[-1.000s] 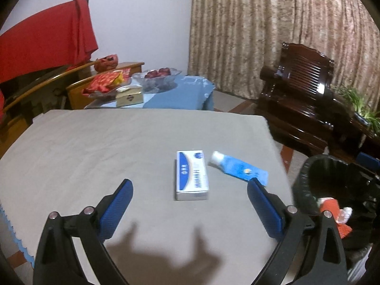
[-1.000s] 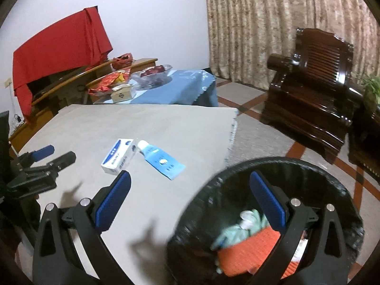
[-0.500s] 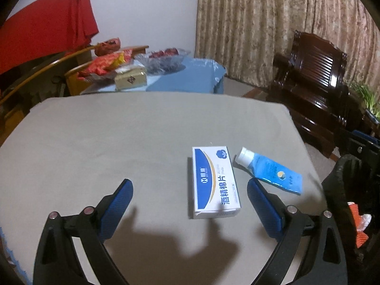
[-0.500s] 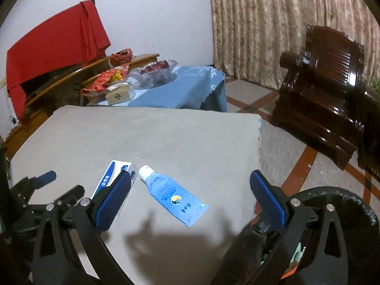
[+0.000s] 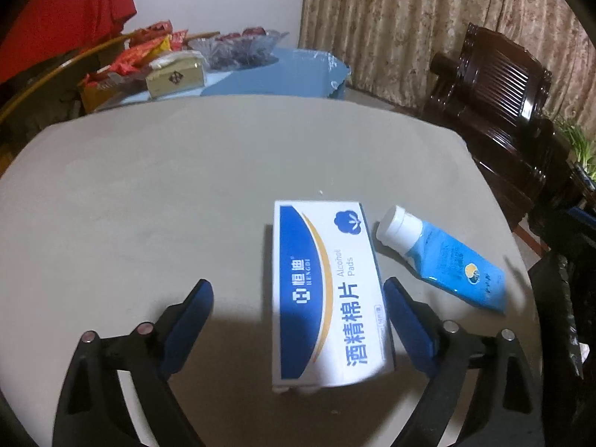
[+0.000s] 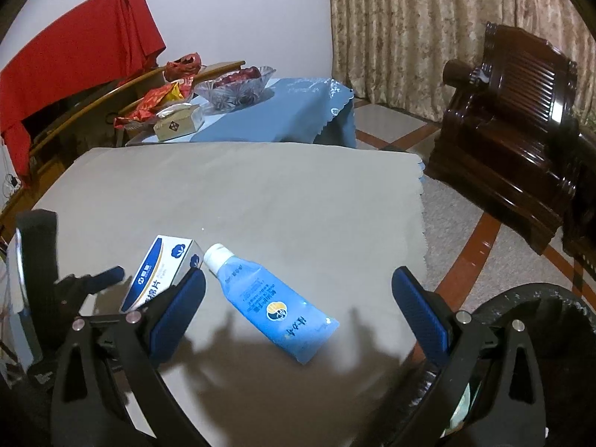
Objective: Collect trash
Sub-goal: 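Grasp the white alcohol pads box with the left tool and lift it, then grasp the blue tube with the right tool and lift it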
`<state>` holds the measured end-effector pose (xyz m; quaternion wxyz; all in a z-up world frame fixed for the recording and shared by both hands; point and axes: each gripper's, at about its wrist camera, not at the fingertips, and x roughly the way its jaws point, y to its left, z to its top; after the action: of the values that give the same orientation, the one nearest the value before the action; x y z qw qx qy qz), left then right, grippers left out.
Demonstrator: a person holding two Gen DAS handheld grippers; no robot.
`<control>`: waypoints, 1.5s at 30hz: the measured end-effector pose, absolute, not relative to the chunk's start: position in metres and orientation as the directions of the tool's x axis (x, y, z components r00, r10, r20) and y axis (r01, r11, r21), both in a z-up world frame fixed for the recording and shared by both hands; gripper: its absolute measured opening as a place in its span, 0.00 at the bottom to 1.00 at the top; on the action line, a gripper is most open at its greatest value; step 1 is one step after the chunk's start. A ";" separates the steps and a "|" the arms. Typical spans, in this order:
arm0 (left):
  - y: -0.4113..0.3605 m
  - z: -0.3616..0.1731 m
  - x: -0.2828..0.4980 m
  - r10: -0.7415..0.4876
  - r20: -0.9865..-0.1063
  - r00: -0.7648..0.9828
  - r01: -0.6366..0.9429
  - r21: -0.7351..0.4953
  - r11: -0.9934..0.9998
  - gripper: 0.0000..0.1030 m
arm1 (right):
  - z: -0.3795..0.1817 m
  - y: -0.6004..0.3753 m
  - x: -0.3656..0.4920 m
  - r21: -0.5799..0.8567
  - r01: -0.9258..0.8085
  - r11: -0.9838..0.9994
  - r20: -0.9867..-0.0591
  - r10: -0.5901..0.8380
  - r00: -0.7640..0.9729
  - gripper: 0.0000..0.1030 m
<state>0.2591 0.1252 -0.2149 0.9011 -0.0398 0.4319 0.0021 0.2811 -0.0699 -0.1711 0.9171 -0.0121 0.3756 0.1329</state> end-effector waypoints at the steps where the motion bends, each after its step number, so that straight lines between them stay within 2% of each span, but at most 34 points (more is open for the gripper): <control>1: 0.125 -0.217 0.261 -0.036 -0.784 0.620 -0.036 -0.074 0.997 0.81 | -0.171 -0.069 0.282 0.077 -0.255 0.964 -0.692 0.236 0.682 0.95; 3: 0.125 -0.221 0.263 -0.047 -0.787 0.615 -0.030 -0.083 0.996 0.78 | -0.173 -0.067 0.285 0.077 -0.258 0.963 -0.694 0.238 0.680 0.95; 4: 0.126 -0.221 0.264 -0.045 -0.784 0.619 -0.027 -0.079 0.996 0.72 | -0.174 -0.067 0.286 0.078 -0.258 0.963 -0.695 0.238 0.678 0.95; 5: 0.126 -0.220 0.264 -0.051 -0.782 0.621 -0.021 -0.081 0.996 0.60 | -0.175 -0.066 0.287 0.077 -0.259 0.963 -0.698 0.238 0.676 0.95; 6: 0.127 -0.219 0.265 -0.057 -0.779 0.624 -0.016 -0.086 0.996 0.52 | -0.176 -0.066 0.288 0.076 -0.260 0.963 -0.700 0.237 0.674 0.95; 9: 0.132 -0.217 0.267 -0.077 -0.773 0.629 -0.016 -0.111 0.994 0.53 | -0.179 -0.060 0.291 0.076 -0.267 0.961 -0.705 0.241 0.667 0.95; 20: 0.172 -0.201 0.261 0.009 -0.745 0.667 -0.091 -0.069 0.993 0.52 | -0.201 -0.019 0.310 0.014 -0.364 0.931 -0.754 0.249 0.608 0.94; 27: 0.183 -0.202 0.265 0.023 -0.748 0.664 -0.105 -0.063 0.992 0.52 | -0.220 -0.001 0.325 -0.023 -0.406 0.914 -0.785 0.235 0.573 0.93; 33: 0.181 -0.205 0.268 0.024 -0.751 0.660 -0.110 -0.065 0.992 0.53 | -0.236 0.005 0.336 -0.034 -0.425 0.905 -0.821 0.217 0.528 0.72; 38: 0.183 -0.207 0.269 0.025 -0.751 0.660 -0.118 -0.072 0.990 0.53 | -0.237 0.004 0.342 -0.017 -0.392 0.920 -0.826 0.208 0.524 0.50; 41: 0.182 -0.208 0.269 0.024 -0.752 0.659 -0.121 -0.075 0.990 0.53 | -0.235 0.003 0.350 0.017 -0.370 0.929 -0.833 0.218 0.508 0.48; 45: 0.180 -0.208 0.270 0.020 -0.753 0.658 -0.118 -0.077 0.990 0.53 | -0.237 0.010 0.353 -0.004 -0.397 0.918 -0.832 0.217 0.510 0.53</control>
<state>0.2699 0.1801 -0.2076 0.9086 -0.0598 0.4117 0.0379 0.3527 0.0095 -0.2370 0.8635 -0.0975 0.4619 0.1776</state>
